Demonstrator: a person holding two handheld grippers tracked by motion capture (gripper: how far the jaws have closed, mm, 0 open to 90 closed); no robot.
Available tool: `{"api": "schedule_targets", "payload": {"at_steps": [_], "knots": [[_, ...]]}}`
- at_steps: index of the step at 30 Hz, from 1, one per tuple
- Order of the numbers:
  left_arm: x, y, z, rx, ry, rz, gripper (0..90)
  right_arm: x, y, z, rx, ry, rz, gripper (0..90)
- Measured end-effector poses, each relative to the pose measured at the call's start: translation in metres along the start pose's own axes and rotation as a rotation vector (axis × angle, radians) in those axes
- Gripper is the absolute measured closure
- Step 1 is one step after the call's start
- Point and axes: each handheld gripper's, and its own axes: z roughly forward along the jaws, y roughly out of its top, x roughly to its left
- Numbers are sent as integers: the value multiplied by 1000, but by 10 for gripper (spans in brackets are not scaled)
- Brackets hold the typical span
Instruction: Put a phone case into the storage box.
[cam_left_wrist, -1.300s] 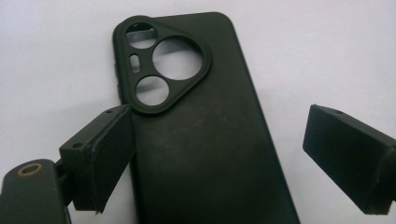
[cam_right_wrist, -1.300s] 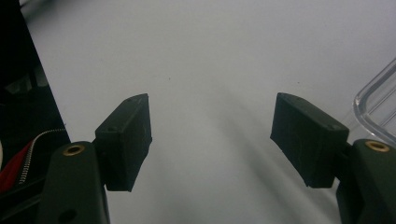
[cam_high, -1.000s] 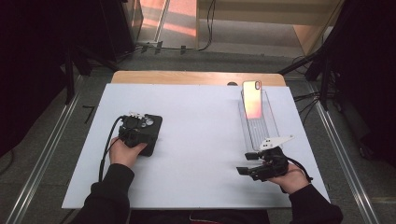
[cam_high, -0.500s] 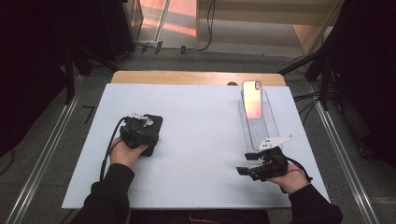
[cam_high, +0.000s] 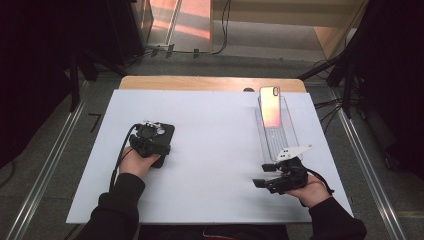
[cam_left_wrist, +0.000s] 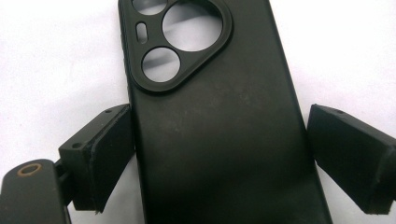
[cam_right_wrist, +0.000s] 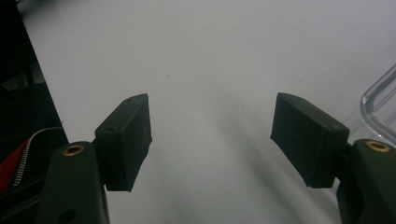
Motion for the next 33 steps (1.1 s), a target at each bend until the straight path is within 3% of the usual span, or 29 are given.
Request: {"api": "schedule_targets", "payload": {"at_steps": [10, 20, 26, 33], "knots": [[2, 4, -2, 29, -6, -11, 137, 0, 0, 0, -2, 2, -2, 267], [9, 5, -7, 30, -57, -20, 159, 1, 0, 0, -11, 6, -8, 267], [7, 6, -13, 9, -77, -10, 162, 1, 0, -1, -15, 7, -10, 266], [6, 9, -27, -28, -144, 5, 161, 2, 1, -2, -43, 7, -14, 263]]}}
